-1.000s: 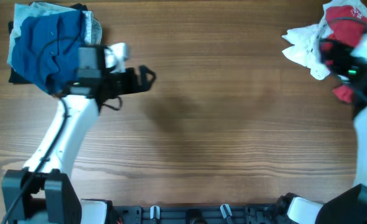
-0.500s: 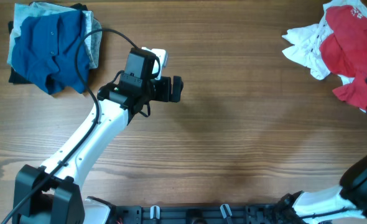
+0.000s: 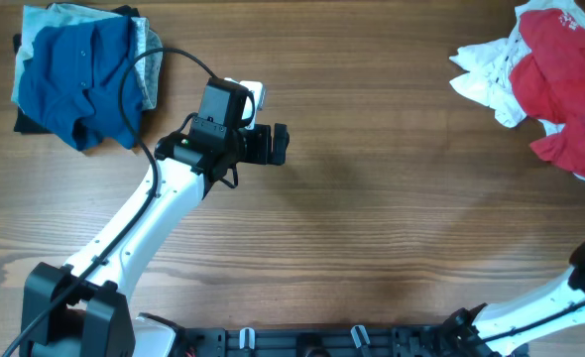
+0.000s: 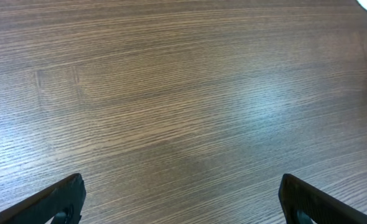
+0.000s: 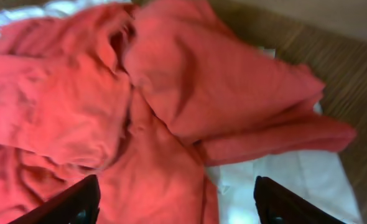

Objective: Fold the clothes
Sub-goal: 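Lower the right gripper onto the red shirt and close on it, then pull the red shirt with the right gripper to the table center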

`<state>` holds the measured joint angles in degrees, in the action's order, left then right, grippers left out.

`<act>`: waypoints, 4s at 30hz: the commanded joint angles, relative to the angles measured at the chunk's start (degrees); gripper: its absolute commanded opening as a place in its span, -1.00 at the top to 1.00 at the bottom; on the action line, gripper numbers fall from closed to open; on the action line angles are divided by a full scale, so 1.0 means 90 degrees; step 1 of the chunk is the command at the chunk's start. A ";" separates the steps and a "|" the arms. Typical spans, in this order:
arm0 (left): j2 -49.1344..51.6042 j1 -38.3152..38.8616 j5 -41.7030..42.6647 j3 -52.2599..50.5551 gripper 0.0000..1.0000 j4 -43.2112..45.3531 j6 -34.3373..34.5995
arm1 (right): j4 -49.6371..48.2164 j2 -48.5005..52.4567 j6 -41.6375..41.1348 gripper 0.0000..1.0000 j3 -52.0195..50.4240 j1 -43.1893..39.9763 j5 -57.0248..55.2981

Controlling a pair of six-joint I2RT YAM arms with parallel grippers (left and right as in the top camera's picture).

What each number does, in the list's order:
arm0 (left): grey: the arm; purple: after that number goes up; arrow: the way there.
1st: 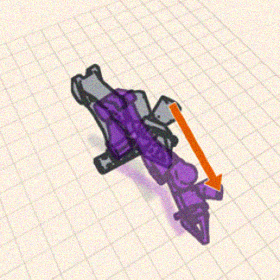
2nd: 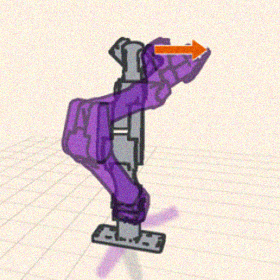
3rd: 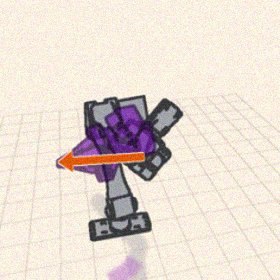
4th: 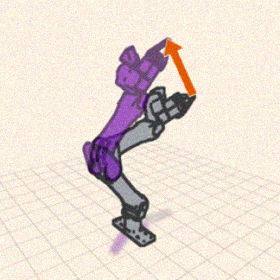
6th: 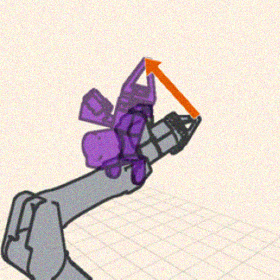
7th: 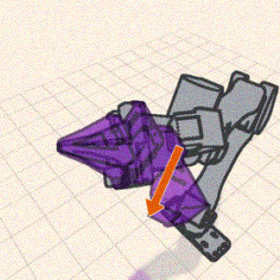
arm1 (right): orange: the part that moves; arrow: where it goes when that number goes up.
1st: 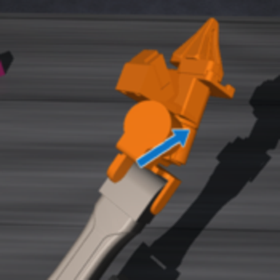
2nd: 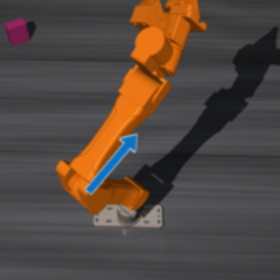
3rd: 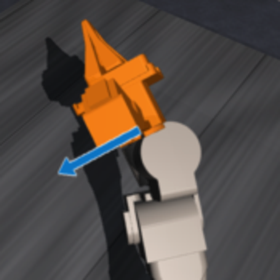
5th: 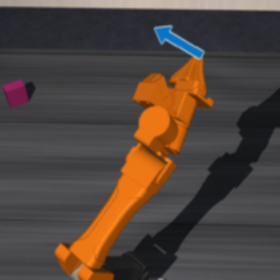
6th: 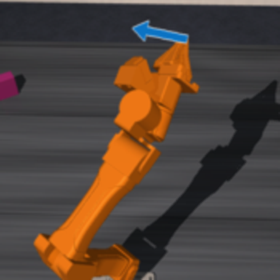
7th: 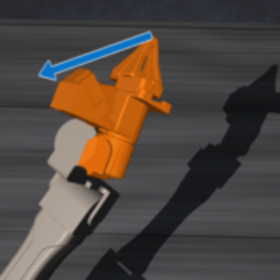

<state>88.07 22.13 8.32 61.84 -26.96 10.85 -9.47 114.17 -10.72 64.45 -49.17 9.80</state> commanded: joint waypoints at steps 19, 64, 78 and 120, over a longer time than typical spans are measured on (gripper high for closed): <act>-0.0007 0.0017 -0.0104 0.0129 -1.00 0.0306 -0.0010 | 0.0032 0.0384 -0.0005 0.56 0.0095 0.0007 0.0432; -0.0007 0.0017 -0.0102 0.0129 -1.00 0.0403 -0.0007 | 0.0051 -0.0882 -0.0206 0.92 0.0352 0.0146 0.0690; -0.0376 -0.0151 -0.0481 0.0131 -1.00 0.1294 -0.0010 | 0.0357 -0.2535 -0.0857 0.92 0.0580 0.2222 0.3254; -0.0243 -0.0301 -0.0362 0.0131 -0.99 0.0687 -0.0478 | 0.3198 -0.3138 -0.0461 0.76 0.0590 0.4388 0.1355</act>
<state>82.35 15.94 4.34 61.89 -21.47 10.24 17.26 86.04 -16.86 69.04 -8.32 22.81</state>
